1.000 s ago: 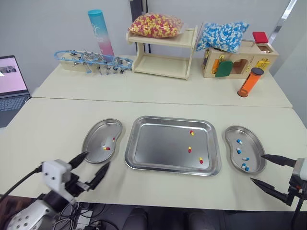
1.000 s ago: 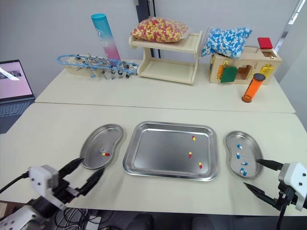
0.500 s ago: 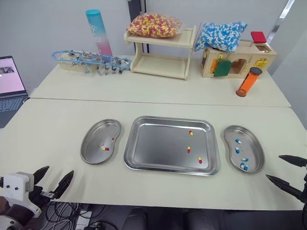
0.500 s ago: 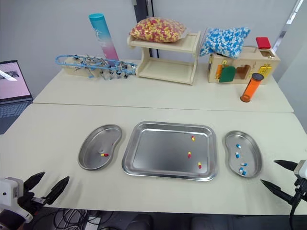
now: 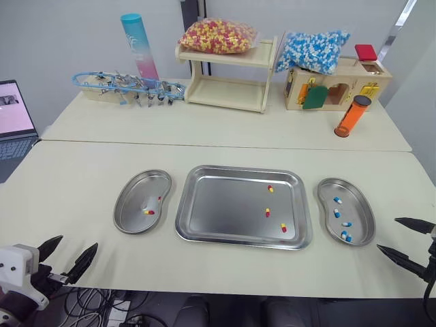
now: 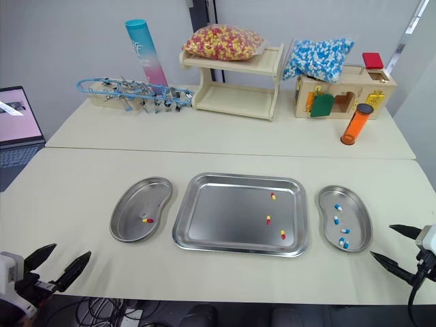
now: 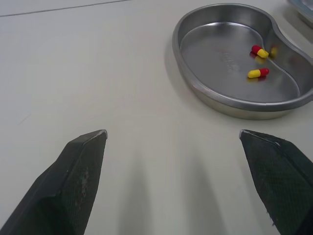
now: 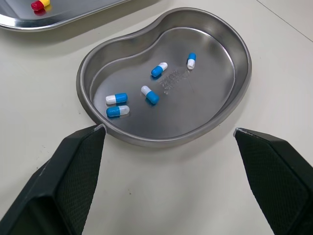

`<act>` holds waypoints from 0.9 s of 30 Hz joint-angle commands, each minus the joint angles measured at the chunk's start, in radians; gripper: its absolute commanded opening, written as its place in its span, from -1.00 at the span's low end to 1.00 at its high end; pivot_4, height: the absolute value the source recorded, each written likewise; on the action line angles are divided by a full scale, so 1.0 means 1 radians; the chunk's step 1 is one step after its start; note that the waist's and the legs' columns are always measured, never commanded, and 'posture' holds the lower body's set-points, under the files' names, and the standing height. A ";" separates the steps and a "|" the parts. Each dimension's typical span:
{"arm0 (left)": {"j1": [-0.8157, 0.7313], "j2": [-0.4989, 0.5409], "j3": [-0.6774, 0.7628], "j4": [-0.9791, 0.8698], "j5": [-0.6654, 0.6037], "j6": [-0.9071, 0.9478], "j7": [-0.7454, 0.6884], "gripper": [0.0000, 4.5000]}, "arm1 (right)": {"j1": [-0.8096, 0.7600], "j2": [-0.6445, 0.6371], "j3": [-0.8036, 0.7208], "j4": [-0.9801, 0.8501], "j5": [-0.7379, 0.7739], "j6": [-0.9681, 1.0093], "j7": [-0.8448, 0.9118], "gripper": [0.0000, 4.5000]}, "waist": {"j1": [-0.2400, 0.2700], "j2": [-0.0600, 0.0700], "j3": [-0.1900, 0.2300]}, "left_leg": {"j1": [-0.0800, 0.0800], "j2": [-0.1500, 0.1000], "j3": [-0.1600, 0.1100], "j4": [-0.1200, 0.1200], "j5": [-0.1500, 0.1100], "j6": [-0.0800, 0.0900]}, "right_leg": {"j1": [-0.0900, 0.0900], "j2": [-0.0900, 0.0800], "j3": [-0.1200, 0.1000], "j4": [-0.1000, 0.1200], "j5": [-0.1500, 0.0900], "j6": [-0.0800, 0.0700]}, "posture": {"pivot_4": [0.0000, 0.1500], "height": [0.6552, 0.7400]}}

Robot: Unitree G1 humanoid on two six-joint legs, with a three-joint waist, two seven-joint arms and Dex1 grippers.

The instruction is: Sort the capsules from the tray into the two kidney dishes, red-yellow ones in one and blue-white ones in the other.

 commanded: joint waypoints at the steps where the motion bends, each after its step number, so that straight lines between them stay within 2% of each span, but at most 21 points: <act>1: 0.006 0.021 0.043 -0.002 -0.002 -0.020 -0.011 1.00 | -0.025 -0.021 -0.005 0.053 -0.008 -0.061 0.012 0.97 | 0.000 0.000 0.000 | 0.000 0.000 0.000 0.000 0.000 0.000 | 0.000 0.000 0.000 0.000 0.000 0.000 | 1.00 1.00; 7: -0.037 0.087 0.060 0.053 -0.001 -0.029 -0.048 1.00 | -0.041 -0.025 0.008 0.078 -0.008 -0.109 0.026 0.97 | 0.000 0.000 0.000 | 0.000 0.000 0.000 0.000 0.000 0.000 | 0.000 0.000 0.000 0.000 0.000 0.000 | 1.00 1.00; 12: -0.081 0.137 0.002 0.037 0.019 -0.047 -0.109 1.00 | -0.036 -0.017 0.019 0.025 0.009 -0.132 0.032 0.97 | -0.001 0.001 0.000 | 0.000 0.000 0.000 0.000 0.000 0.000 | 0.000 0.000 0.000 0.000 0.000 0.000 | 1.00 1.00; 18: -0.173 0.192 -0.128 -0.075 0.033 -0.035 -0.178 1.00 | 0.032 0.008 0.041 -0.226 0.076 -0.066 0.025 0.97 | 0.000 0.001 -0.001 | 0.000 0.000 -0.001 0.000 0.000 0.000 | 0.000 0.000 0.000 0.001 0.000 0.000 | 1.00 1.00; 23: -0.301 0.258 -0.298 -0.246 -0.062 0.124 -0.225 1.00 | 0.065 0.007 0.100 -0.427 0.134 0.070 -0.025 0.97 | 0.002 0.001 -0.001 | 0.000 0.000 -0.001 0.000 0.000 0.000 | 0.000 0.000 0.000 0.001 0.000 0.000 | 1.00 1.00; 27: -0.444 0.306 -0.433 -0.290 -0.077 0.211 -0.265 1.00 | 0.036 -0.014 0.129 -0.527 0.175 0.197 -0.084 0.97 | 0.002 0.002 0.000 | 0.000 0.000 -0.001 0.001 0.000 0.000 | 0.000 0.000 0.000 0.002 0.000 0.001 | 1.00 1.00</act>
